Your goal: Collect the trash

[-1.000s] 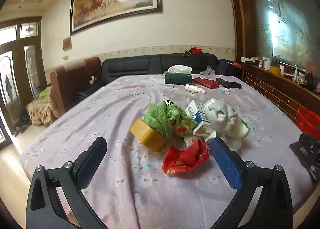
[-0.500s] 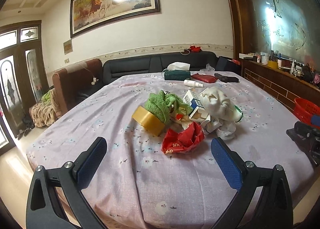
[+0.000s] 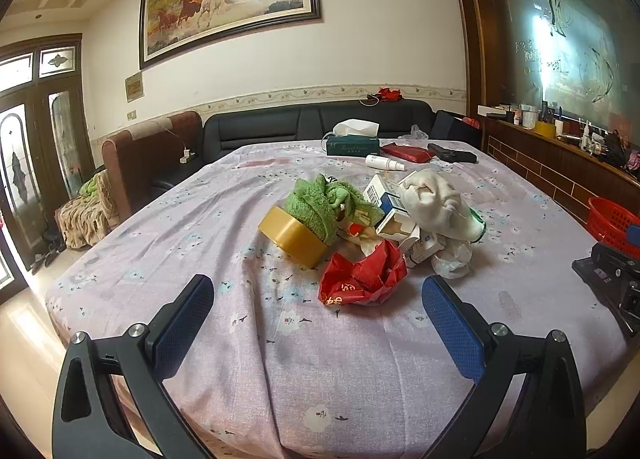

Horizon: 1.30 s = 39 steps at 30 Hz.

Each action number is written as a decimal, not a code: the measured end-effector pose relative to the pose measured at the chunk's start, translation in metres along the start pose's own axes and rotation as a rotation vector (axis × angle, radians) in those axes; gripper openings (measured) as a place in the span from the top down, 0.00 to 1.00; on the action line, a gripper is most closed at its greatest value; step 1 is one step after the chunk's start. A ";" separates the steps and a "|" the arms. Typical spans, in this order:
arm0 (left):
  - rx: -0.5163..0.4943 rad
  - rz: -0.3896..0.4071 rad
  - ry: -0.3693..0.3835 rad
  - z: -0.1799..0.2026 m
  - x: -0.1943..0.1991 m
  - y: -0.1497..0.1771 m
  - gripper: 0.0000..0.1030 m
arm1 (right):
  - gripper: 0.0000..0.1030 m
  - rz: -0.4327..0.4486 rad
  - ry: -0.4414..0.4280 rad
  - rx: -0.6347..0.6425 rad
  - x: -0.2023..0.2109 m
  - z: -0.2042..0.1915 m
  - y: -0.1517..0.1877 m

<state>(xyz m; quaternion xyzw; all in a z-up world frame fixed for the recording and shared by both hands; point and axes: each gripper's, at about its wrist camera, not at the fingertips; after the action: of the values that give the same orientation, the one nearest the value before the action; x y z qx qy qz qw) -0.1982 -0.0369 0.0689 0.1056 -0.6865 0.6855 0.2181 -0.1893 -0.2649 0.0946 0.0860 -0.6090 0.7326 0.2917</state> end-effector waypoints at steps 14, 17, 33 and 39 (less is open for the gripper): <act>-0.031 0.017 0.014 0.006 0.002 0.000 0.00 | 0.33 0.004 -0.018 -0.010 0.001 0.002 -0.002; -0.030 0.018 0.014 0.006 0.001 0.000 0.00 | 0.34 0.003 -0.026 -0.008 0.000 0.001 -0.002; -0.064 0.009 0.034 0.011 0.002 0.002 0.00 | 0.40 -0.007 -0.062 -0.003 -0.003 -0.004 0.000; -0.070 -0.008 0.056 0.007 -0.004 -0.002 0.00 | 0.42 -0.016 -0.093 -0.009 -0.007 -0.003 0.001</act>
<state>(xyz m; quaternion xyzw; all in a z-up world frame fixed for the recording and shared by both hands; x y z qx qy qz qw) -0.1951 -0.0441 0.0689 0.0816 -0.7032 0.6630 0.2434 -0.1835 -0.2641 0.0899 0.1237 -0.6244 0.7227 0.2694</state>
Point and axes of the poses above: each gripper's, at about its wrist camera, not at the fingertips, and x roughly against the way its jaws point, z to its right, y to its underside, and after that the axes turned 14 degrees about y, right-handed
